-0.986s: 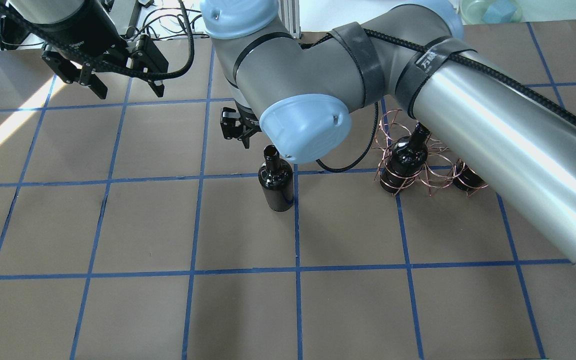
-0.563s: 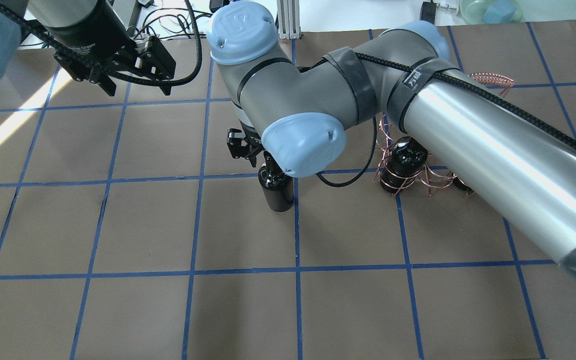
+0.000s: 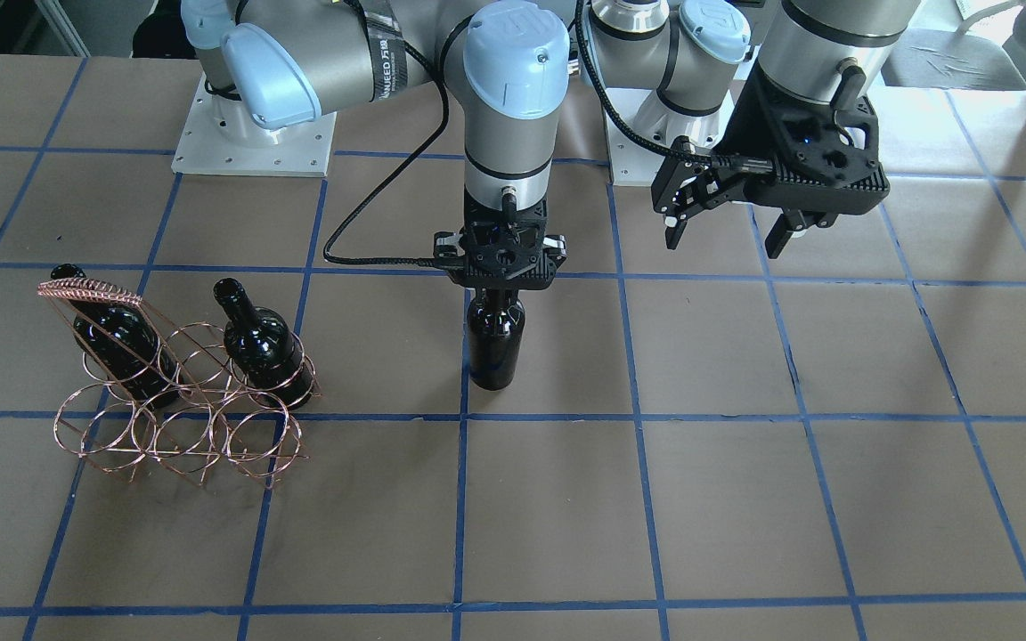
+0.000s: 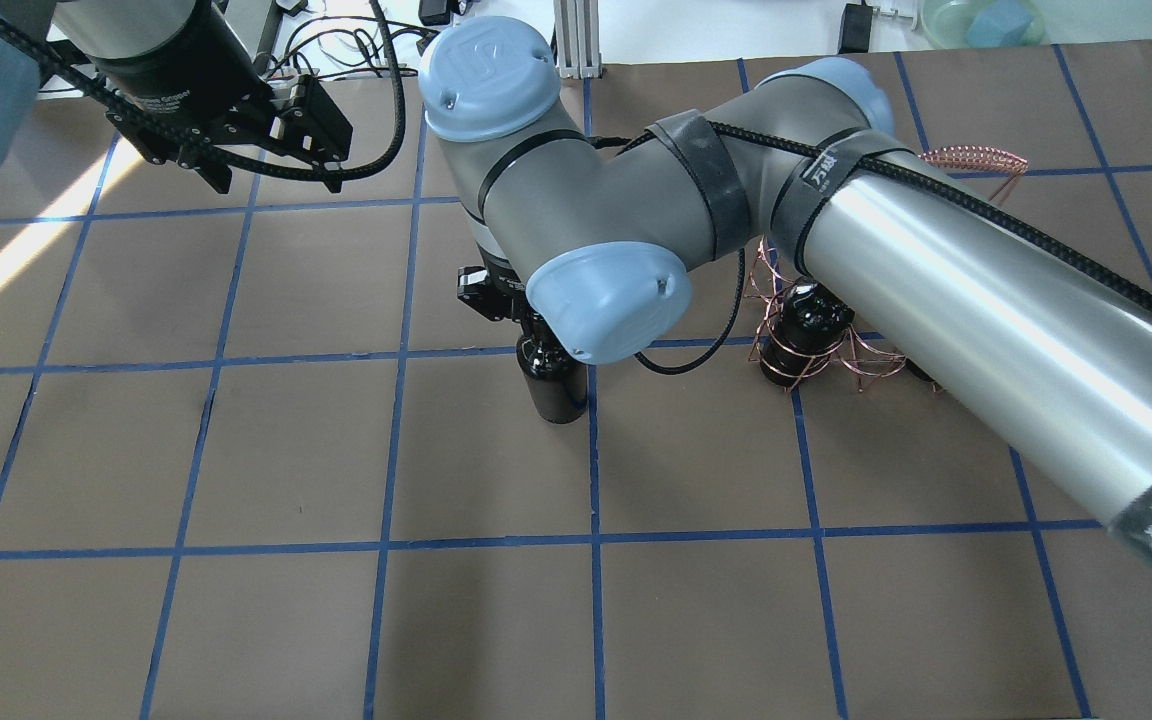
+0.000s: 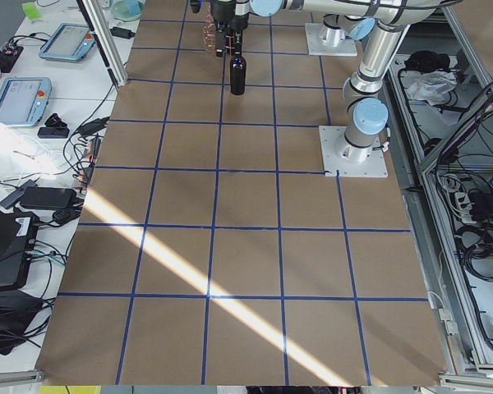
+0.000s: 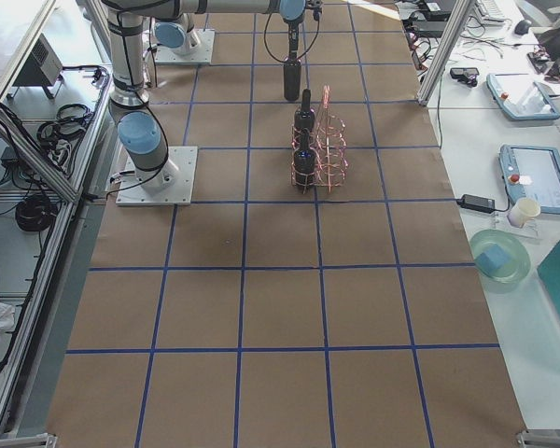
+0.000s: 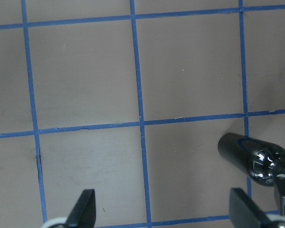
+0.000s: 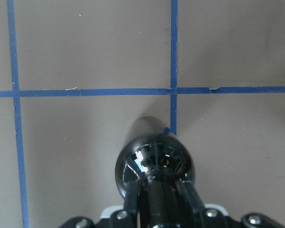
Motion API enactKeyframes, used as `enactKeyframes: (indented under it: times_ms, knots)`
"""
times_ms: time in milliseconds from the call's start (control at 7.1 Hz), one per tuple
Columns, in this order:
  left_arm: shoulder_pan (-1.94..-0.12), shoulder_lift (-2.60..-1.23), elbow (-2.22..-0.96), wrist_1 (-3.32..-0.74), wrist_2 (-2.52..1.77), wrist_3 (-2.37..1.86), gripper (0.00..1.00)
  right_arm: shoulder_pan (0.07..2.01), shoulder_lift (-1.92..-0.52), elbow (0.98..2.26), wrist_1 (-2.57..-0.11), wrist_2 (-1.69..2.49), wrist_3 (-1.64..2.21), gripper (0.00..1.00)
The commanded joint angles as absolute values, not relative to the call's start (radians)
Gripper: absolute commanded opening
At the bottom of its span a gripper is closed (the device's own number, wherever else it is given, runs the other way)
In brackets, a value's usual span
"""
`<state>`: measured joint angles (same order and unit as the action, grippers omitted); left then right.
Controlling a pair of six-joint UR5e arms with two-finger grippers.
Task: Place wine into wine basket
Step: 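Grasp the standing bottle by its neck with the right gripper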
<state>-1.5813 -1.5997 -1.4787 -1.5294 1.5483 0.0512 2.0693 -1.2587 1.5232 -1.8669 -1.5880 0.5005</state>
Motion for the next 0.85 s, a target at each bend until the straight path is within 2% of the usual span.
enactKeyframes:
  times_ms: [0, 282, 704]
  knots:
    - [-1.58, -1.597, -1.479, -1.529, 1.549, 0.051, 1.0, 2.069, -1.261, 1.523, -1.87, -1.563, 0.499, 0.27]
    - [-1.58, -1.591, -1.479, -1.532, 1.552, 0.051, 1.0, 2.053, -1.299, 1.517, -1.847, -1.531, 0.5, 0.24]
    - [-1.578, -1.589, -1.479, -1.536, 1.552, 0.051, 1.0, 1.964, -1.474, 1.517, -1.566, -1.537, 0.381, 0.2]
